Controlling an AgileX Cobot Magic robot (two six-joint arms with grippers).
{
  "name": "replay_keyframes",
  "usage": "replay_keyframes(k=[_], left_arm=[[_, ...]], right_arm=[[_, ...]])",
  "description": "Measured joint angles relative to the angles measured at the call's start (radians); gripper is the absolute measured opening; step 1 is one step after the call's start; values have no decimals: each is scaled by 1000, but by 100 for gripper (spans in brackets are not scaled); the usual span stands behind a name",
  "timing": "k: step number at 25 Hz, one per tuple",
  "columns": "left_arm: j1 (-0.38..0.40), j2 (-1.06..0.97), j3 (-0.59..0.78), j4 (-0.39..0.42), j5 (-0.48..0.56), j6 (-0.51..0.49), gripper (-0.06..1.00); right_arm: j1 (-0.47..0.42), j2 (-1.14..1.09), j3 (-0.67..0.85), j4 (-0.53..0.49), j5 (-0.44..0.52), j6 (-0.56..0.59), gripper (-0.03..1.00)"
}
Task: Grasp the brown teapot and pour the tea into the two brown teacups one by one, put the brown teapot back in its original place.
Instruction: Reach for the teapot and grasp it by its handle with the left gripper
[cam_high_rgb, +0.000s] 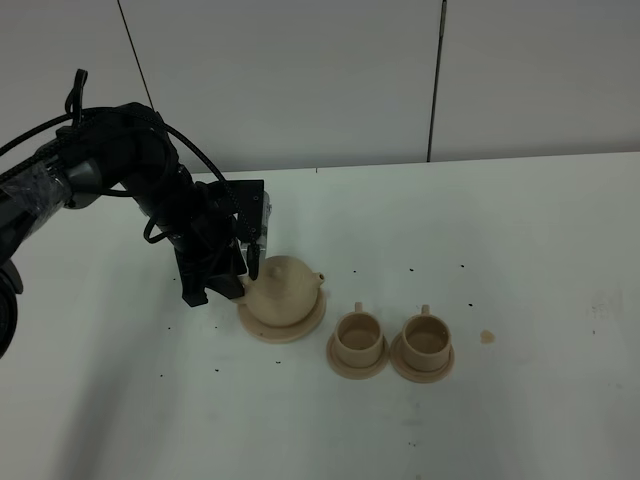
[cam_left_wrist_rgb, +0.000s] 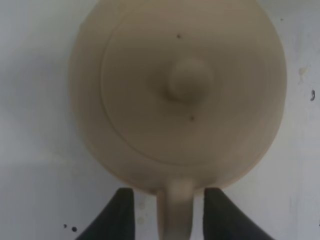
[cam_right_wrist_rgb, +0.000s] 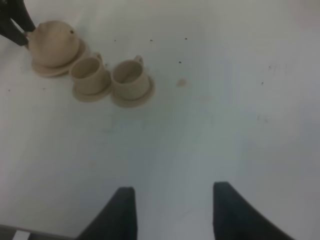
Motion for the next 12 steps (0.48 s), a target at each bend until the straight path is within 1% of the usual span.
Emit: replay_keyframes(k=[9, 12], left_arm=[[0, 0, 0, 0, -1, 1, 27], [0, 0, 0, 1, -1, 1, 24]], right_arm=[[0, 0, 0, 0, 0, 0, 35], [0, 0, 0, 0, 0, 0, 35]])
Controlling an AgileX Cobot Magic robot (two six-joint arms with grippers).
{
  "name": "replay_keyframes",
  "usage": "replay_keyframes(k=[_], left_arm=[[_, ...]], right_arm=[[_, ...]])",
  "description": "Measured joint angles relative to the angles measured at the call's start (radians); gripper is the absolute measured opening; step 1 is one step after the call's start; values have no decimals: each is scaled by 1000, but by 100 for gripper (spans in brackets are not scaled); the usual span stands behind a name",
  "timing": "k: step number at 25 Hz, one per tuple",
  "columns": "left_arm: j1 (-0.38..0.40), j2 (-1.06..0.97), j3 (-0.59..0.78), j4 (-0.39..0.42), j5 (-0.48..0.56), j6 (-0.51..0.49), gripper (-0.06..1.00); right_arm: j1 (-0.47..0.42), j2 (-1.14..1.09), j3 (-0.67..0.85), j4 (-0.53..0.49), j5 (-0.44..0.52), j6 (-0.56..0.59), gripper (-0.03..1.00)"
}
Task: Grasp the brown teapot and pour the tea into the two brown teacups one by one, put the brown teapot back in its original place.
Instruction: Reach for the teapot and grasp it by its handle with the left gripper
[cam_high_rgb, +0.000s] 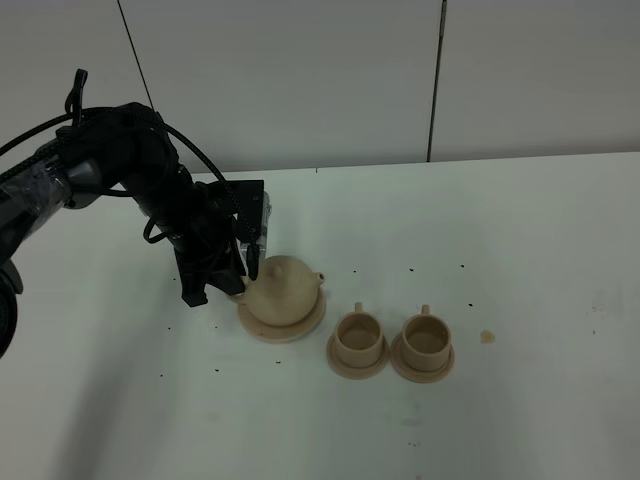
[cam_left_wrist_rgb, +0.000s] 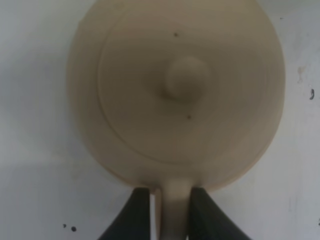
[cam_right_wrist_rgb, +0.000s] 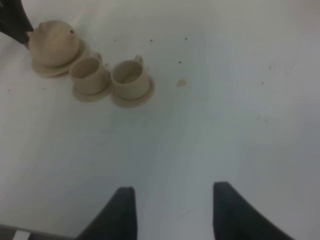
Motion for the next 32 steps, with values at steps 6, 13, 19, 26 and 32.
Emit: replay_keyframes(k=[6, 13, 19, 26, 32], left_arm=[[0, 0, 0, 1, 0, 0, 24], [0, 0, 0, 1, 1, 0, 22], [0, 0, 0, 1, 2, 1, 18], [0, 0, 0, 1, 3, 2, 18], [0, 0, 0, 1, 7, 2, 18]], right_arm=[[0, 0, 0, 0, 0, 0, 35], [0, 0, 0, 0, 0, 0, 35], [0, 0, 0, 0, 0, 0, 35], [0, 0, 0, 0, 0, 0, 35], [0, 0, 0, 0, 0, 0, 35]])
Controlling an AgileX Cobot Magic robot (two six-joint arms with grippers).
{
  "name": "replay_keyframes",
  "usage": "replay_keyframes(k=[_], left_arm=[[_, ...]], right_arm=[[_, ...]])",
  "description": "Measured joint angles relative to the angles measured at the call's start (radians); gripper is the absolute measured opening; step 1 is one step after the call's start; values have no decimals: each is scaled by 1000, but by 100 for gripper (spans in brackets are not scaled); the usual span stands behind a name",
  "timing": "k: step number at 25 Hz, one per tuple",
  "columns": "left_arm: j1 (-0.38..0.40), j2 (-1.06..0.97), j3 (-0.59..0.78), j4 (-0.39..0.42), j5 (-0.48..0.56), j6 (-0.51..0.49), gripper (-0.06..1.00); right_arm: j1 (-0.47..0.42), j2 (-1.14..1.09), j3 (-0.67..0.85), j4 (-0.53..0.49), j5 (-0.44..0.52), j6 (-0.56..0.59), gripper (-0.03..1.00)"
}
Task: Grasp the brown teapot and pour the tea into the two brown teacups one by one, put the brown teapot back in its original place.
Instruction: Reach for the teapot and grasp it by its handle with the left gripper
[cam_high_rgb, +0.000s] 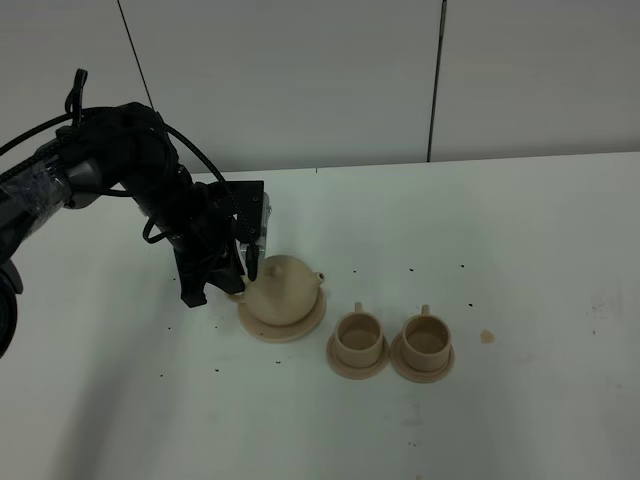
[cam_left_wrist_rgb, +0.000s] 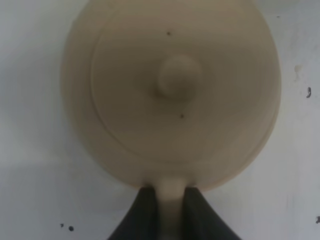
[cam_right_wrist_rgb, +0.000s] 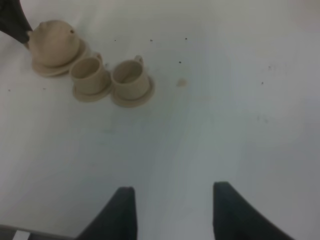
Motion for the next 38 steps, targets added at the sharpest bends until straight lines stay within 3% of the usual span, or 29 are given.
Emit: replay_keyframes(k=[38], left_arm=[[0, -12, 0, 0, 1, -1, 18]], right_arm=[[0, 0, 0, 0, 0, 0, 35]])
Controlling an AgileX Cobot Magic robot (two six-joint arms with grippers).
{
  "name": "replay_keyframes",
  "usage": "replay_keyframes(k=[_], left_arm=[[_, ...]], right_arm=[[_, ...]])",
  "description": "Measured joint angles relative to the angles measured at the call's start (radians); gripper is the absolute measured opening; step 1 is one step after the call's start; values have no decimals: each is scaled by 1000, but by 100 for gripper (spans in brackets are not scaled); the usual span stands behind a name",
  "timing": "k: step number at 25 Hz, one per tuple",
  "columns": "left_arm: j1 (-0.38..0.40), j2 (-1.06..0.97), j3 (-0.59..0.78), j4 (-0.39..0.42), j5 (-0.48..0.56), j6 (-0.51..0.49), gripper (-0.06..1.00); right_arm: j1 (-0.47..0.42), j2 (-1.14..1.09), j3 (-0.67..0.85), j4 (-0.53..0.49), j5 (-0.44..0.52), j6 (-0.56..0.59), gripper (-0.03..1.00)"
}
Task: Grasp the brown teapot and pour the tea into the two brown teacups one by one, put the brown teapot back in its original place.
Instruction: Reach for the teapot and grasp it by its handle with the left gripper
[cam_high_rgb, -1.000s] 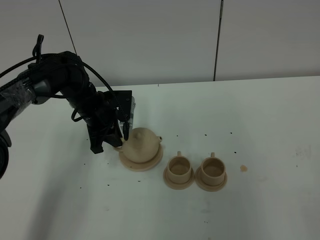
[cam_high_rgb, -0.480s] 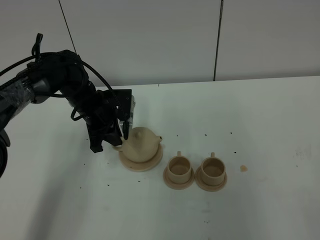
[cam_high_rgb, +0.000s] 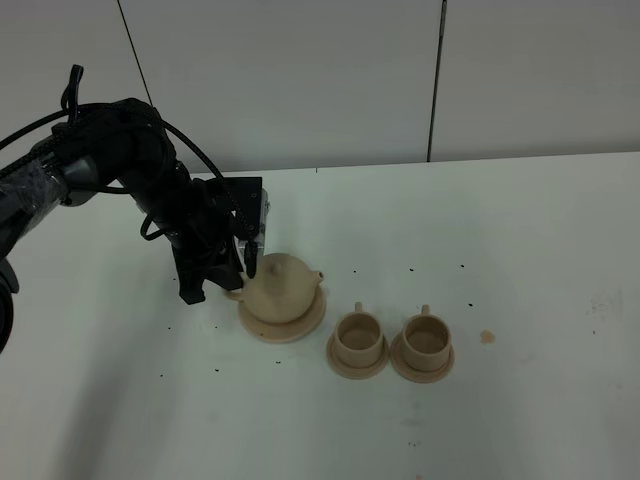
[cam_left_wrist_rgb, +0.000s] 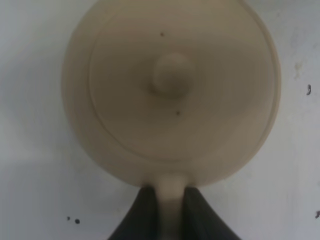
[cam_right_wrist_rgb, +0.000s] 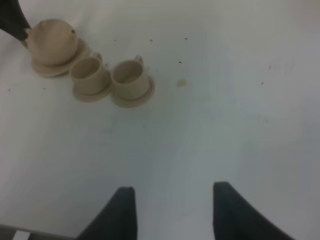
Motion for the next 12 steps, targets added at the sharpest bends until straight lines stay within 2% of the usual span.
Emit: replay_keyframes(k=[12], left_arm=[[0, 0, 0, -29, 0, 0, 18]], right_arm=[[0, 0, 0, 0, 0, 0, 35]])
